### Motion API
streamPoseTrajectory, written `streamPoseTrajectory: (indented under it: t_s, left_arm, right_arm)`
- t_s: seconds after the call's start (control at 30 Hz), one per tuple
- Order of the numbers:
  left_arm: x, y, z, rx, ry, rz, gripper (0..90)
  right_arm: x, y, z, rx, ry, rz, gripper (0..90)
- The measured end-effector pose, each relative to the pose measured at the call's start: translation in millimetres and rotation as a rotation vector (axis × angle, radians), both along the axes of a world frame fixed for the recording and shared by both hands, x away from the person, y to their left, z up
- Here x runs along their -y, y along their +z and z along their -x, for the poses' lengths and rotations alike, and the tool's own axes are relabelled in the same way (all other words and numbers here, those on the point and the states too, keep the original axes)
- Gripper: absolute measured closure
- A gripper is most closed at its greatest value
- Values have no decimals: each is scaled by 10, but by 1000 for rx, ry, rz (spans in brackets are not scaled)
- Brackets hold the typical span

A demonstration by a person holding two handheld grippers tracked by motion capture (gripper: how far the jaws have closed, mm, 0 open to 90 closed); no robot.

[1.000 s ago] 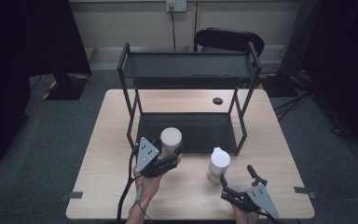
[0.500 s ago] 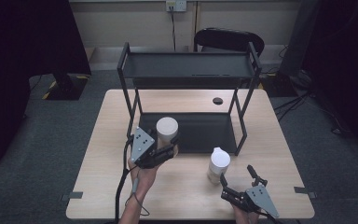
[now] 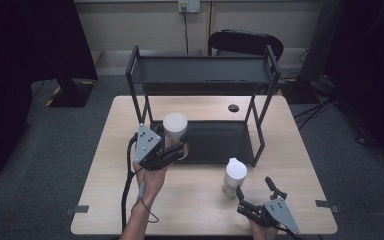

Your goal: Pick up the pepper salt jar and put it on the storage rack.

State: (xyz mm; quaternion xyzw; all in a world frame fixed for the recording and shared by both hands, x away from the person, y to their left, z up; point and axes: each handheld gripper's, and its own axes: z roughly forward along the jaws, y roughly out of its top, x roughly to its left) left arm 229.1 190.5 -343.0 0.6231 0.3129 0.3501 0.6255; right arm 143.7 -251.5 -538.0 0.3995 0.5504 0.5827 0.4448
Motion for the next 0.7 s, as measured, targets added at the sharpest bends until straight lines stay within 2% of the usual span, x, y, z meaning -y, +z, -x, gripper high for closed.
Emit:
streamPoseTrajectory:
  t_s: [0.3, 0.7]
  left_arm:
    - [-14, 224, -66, 26, 12, -17, 344]
    - [-6, 532, -208, 45, 35, -5, 345]
  right_arm:
    - [-2, 0, 1, 0, -1, -1, 13]
    - [0, 0, 1, 0, 0, 0, 12]
